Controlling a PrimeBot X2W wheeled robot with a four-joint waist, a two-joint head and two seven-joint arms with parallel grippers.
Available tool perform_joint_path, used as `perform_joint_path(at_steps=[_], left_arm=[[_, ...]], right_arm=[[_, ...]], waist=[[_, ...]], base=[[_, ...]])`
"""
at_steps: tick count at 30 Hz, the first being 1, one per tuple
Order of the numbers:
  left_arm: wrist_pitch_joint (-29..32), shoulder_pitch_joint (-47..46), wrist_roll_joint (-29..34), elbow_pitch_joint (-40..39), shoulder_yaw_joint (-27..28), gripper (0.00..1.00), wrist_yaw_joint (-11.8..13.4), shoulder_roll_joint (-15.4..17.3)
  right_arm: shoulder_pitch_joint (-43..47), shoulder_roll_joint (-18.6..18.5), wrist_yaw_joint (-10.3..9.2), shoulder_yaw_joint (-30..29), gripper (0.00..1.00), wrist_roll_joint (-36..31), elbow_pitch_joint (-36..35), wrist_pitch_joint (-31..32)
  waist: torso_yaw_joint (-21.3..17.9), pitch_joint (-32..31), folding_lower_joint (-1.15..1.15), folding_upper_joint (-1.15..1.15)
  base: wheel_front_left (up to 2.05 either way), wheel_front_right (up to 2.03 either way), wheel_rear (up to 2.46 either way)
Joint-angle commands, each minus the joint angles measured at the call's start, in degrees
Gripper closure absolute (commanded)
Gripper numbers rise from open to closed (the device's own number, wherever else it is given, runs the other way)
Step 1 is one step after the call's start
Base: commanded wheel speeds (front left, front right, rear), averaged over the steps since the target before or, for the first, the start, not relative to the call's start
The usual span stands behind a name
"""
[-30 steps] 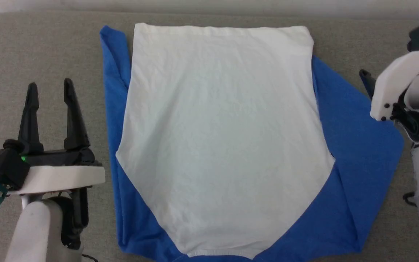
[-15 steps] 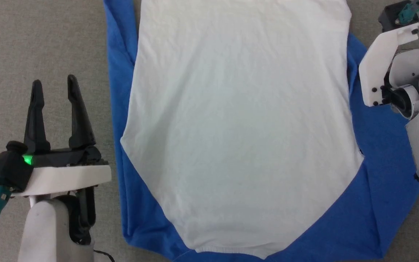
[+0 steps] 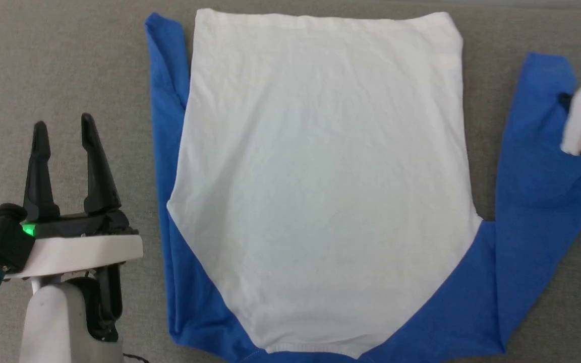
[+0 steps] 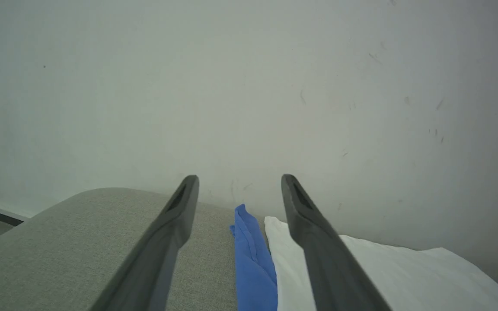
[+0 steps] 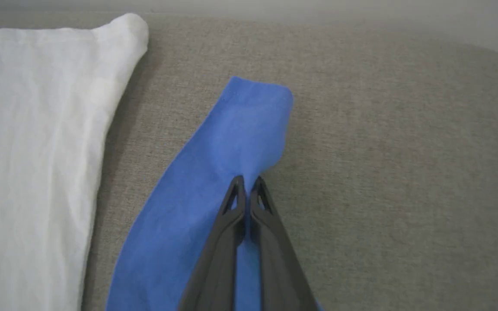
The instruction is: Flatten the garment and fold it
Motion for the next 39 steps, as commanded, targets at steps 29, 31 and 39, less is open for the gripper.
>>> perform_joint_path(at_steps=[29,31,39], left_arm=[[-0.27,10.62,-1.13,-0.18,1.33,0.00,0.60,-0.76],[-0.27,10.72,-1.10,-0.13,1.07,0.00,0.65,-0.76],[-0.27,10.80,-1.36,-0.46,-0.01,0.00,0.65,-0.76]], right_arm=[[31.15,7.00,-0.12,-14.24,1.00,14.36,-44.90,-1.10],[30.43,8.15,-0.12,-11.20,1.00,15.33,-46.90,0.60],[24.80,12.97,-0.12,3.73,1.00,13.71,-43.32,1.73]], waist=[[-4.84,-16.58,0.00,0.00],[-4.73,-16.94,0.00,0.00],[-3.34,-16.11,0.00,0.00]], base=[[0.00,0.00,0.00],[0.00,0.00,0.00],[0.00,0.00,0.00]])
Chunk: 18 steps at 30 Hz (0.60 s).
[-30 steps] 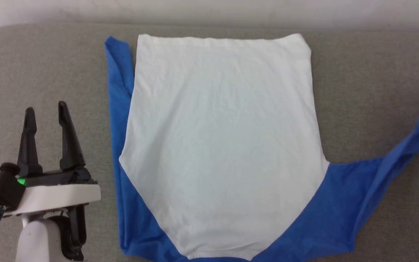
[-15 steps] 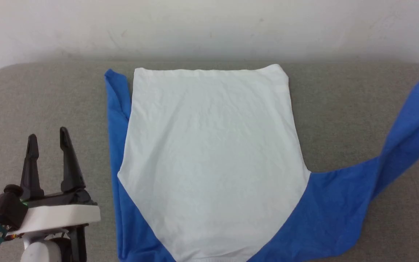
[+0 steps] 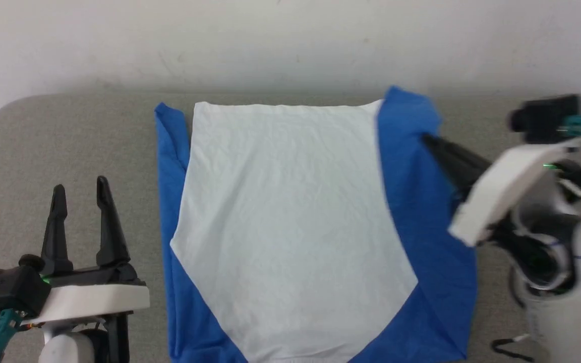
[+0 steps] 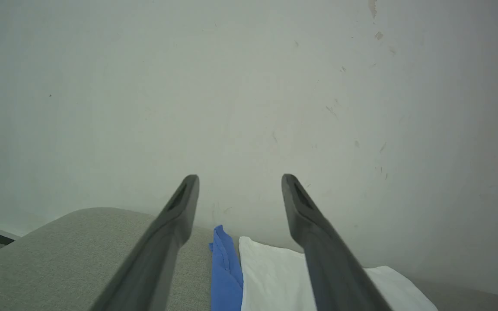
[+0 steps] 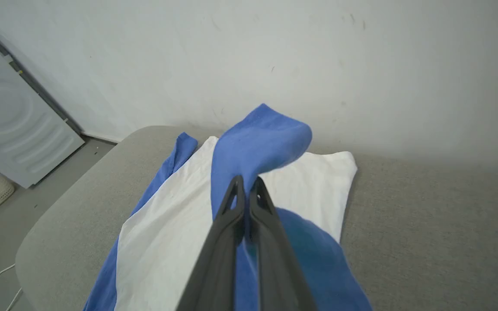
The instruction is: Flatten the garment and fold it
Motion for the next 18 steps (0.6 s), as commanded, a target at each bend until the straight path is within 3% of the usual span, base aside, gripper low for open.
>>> perform_joint_path(at_steps=[1,18], left_arm=[[-0.27,0.87,-0.61,-0.29,-0.38,0.00,0.34,-0.09],[-0.27,-1.53,-2.69,0.06,-2.64,0.00,1.64,-0.09]], right_arm=[[-1.65,1.32,-0.04,2.95,1.00,0.75,1.92,-0.47],[-12.89,4.29,-0.04,31.67,1.00,6.56,21.23,-7.09]], waist=[[0.93,0.99,0.00,0.00],[8.51,6.98,0.00,0.00]], base=[[0.00,0.00,0.00],[0.00,0.00,0.00]])
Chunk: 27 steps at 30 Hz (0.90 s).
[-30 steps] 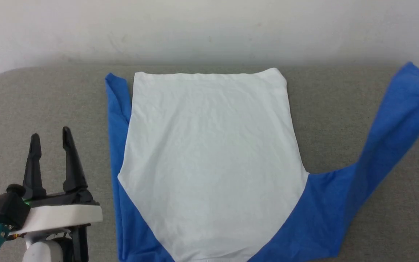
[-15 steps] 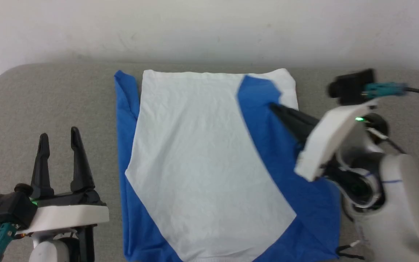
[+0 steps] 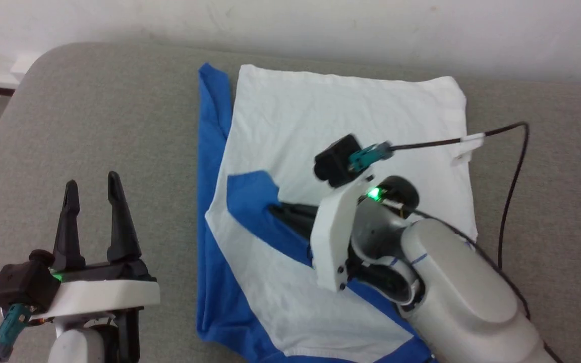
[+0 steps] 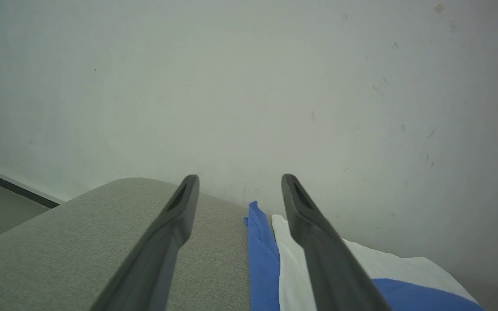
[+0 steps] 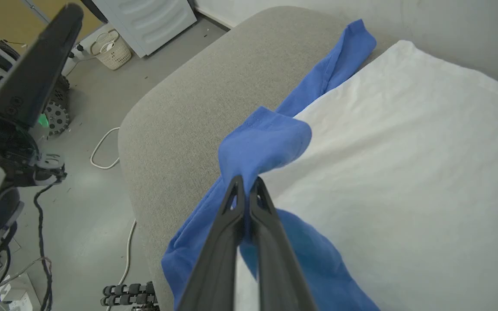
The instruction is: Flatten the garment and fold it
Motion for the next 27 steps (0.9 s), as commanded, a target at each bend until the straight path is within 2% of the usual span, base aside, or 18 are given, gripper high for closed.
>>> perform_joint_path(at_steps=[1,3,4,5,10,14,17,18,20,24,25,26,27], left_arm=[[-0.27,-1.07,-0.42,0.00,-0.07,0.00,0.36,-0.06],[-0.27,-1.11,-0.54,0.02,-0.12,0.00,0.47,-0.06],[-0.27,-1.09,-0.58,0.03,-0.13,0.00,0.54,-0.06],[-0.27,-1.04,-0.59,0.00,-0.08,0.00,0.60,-0.06],[-0.27,-0.89,-0.54,0.01,0.21,0.00,0.72,-0.06],[-0.27,-0.87,-0.39,0.19,0.23,0.00,0.64,-0.06],[-0.27,-0.79,-0.18,0.29,0.24,0.00,0.59,-0.06],[-0.27,-0.53,-0.03,0.44,0.30,0.00,0.54,-0.06],[-0.27,-0.25,0.09,0.61,0.39,0.00,0.48,-0.06],[-0.27,0.25,0.33,0.93,0.69,0.00,0.24,-0.06],[-0.27,0.25,0.33,0.93,0.69,0.00,0.24,-0.06],[-0.27,0.36,0.38,1.29,0.71,0.00,0.08,-0.06],[-0.27,0.44,0.43,1.69,0.65,0.00,-0.01,-0.06]], right_arm=[[-1.02,0.16,-0.04,2.12,1.00,0.41,1.68,-0.06],[-1.24,0.04,-0.04,4.30,1.00,0.87,3.42,0.75],[-1.30,-0.09,-0.04,5.09,0.28,1.26,4.02,1.11],[-1.44,-0.25,-0.04,5.67,0.00,1.65,4.27,1.15],[-2.20,-1.54,-0.04,6.15,0.00,3.71,3.00,0.30],[-2.07,-3.41,-0.04,0.95,0.00,4.96,-0.71,-4.09],[-0.60,-4.91,-0.04,-6.41,0.00,4.02,-3.62,-8.41],[1.25,-5.72,-0.04,-12.25,0.00,2.48,-5.24,-11.05],[3.72,-6.10,-0.04,-18.69,0.00,0.48,-6.68,-13.43],[9.87,-5.04,-0.04,-31.91,0.00,-4.04,-8.70,-16.35],[9.87,-5.04,-0.04,-31.91,0.00,-4.04,-8.70,-16.35],[12.92,-3.96,-0.04,-36.98,0.00,-6.48,-9.50,-16.46],[14.38,-3.42,-0.04,-38.98,0.00,-7.60,-9.99,-16.18]], waist=[[1.62,1.49,-0.01,0.00],[1.79,1.60,-0.01,0.00],[1.81,1.61,-0.01,0.00],[1.75,1.63,-0.01,0.00],[0.85,1.42,-0.01,0.00],[-0.39,0.67,-0.01,0.00],[-1.41,-0.05,-0.01,0.00],[-2.12,-0.60,-0.01,0.00],[-2.75,-1.05,-0.01,0.00],[-3.91,-1.76,-0.01,0.00],[-3.91,-1.76,-0.01,0.00],[-4.45,-2.00,-0.01,0.00],[-4.74,-2.05,-0.01,0.00]], base=[[0.00,0.00,0.00],[0.00,0.00,0.00],[0.00,0.00,0.00],[0.00,0.00,0.00],[0.00,0.00,0.00],[0.00,0.00,0.00],[0.00,0.00,0.00],[0.00,0.00,0.00],[0.00,0.00,0.00],[0.00,0.00,0.00],[0.00,0.00,0.00],[0.00,0.00,0.00],[0.00,0.00,0.00]])
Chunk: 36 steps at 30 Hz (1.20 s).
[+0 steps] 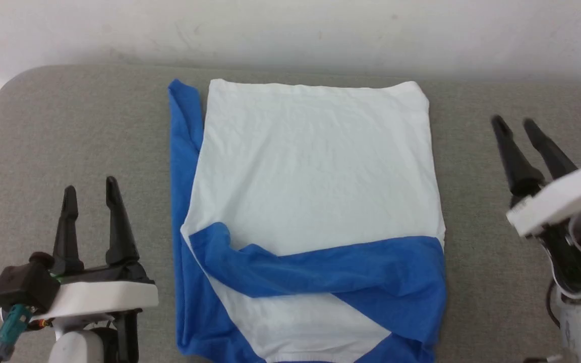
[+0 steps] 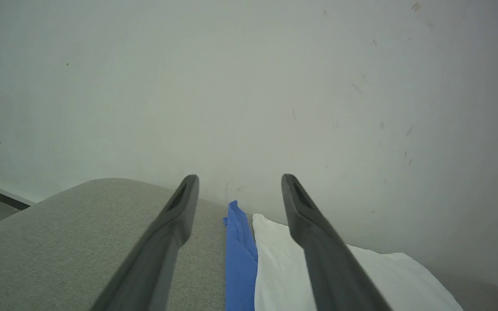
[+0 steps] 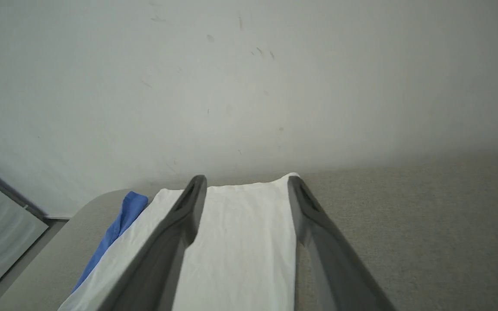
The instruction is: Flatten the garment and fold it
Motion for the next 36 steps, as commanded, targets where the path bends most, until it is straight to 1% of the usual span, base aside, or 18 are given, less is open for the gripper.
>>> perform_joint_path(at_steps=[1,4,6,9,10,13,17,20,22,25,27,31,32,36], left_arm=[[-0.27,0.42,0.36,0.60,0.04,0.00,-0.38,-0.06],[-0.11,-0.12,-1.13,3.13,-0.36,0.00,-0.30,-0.06],[2.20,-1.91,-1.38,4.59,-0.65,0.00,-0.27,0.61],[7.27,-7.75,-2.87,5.72,-0.74,0.00,-0.95,2.45],[8.58,-10.44,-3.13,6.12,-0.57,0.00,-1.28,3.58],[15.24,-18.88,-4.75,9.51,-0.64,0.00,-2.33,6.89],[26.28,-30.41,-5.95,15.41,-1.02,0.00,-2.37,11.51],[34.73,-38.27,-5.96,19.92,-1.27,0.00,-0.95,14.61],[40.60,-42.77,-6.52,22.60,-1.10,0.00,0.51,15.90],[48.15,-48.22,-6.43,25.79,-1.93,0.00,1.41,18.22],[52.54,-50.86,-6.12,26.88,-2.98,0.00,1.88,19.05],[59.55,-54.94,-5.82,30.13,-3.94,0.00,2.91,20.90],[61.01,-55.50,-5.39,30.55,-4.31,0.00,3.53,21.21],[65.10,-56.98,-4.47,31.58,-5.18,0.00,4.95,22.35]], right_arm=[[1.64,0.88,-0.04,-1.42,0.00,-1.14,-0.66,0.15],[5.32,2.83,-0.04,-6.41,0.00,-3.09,-2.75,1.03],[6.95,3.66,-0.04,-8.54,0.00,-3.51,-4.09,1.67],[8.37,4.25,-0.04,-10.41,0.00,-3.86,-6.11,2.72],[8.57,4.35,-0.04,-10.82,0.00,-3.86,-6.76,3.05],[8.60,4.52,-0.04,-11.69,0.00,-3.79,-8.72,4.00],[7.73,4.57,-0.04,-12.04,0.00,-2.87,-10.36,4.97],[6.73,4.58,-0.04,-11.89,0.00,-2.48,-11.17,5.21],[6.04,4.58,-0.04,-11.59,0.00,-2.13,-11.48,5.34],[4.99,4.59,-0.04,-11.14,0.00,-1.69,-11.63,5.22],[4.47,4.59,-0.04,-11.06,0.00,-1.69,-11.59,5.06],[3.39,4.59,-0.04,-10.88,0.00,-1.44,-11.70,4.68],[3.21,4.59,-0.04,-10.83,0.00,-1.44,-11.73,4.65],[2.79,4.59,-0.04,-10.71,0.00,-1.16,-12.01,4.46]], waist=[[-0.84,-0.48,0.00,0.00],[-1.60,-0.54,0.00,0.00],[-2.19,-0.34,0.00,0.00],[-2.87,0.84,0.00,0.00],[-3.07,1.43,0.00,0.00],[-3.62,3.91,0.00,0.00],[-4.35,8.21,0.00,0.00],[-5.13,11.72,0.00,0.00],[-5.79,14.23,0.00,0.00],[-6.91,17.66,0.00,0.00],[-7.38,19.68,0.00,0.00],[-8.37,23.02,0.00,0.00],[-8.52,23.64,0.00,0.00],[-8.91,25.66,0.00,0.00]], base=[[0.00,0.00,0.00],[0.00,0.00,0.00],[0.00,0.00,0.00],[0.00,0.00,0.00],[0.00,0.00,0.00],[0.00,0.00,0.00],[0.00,0.00,0.00],[0.00,0.00,0.00],[0.00,0.00,0.00],[0.00,0.00,0.00],[0.00,0.00,0.00],[0.00,0.00,0.00],[0.00,0.00,0.00],[0.00,0.00,0.00]])
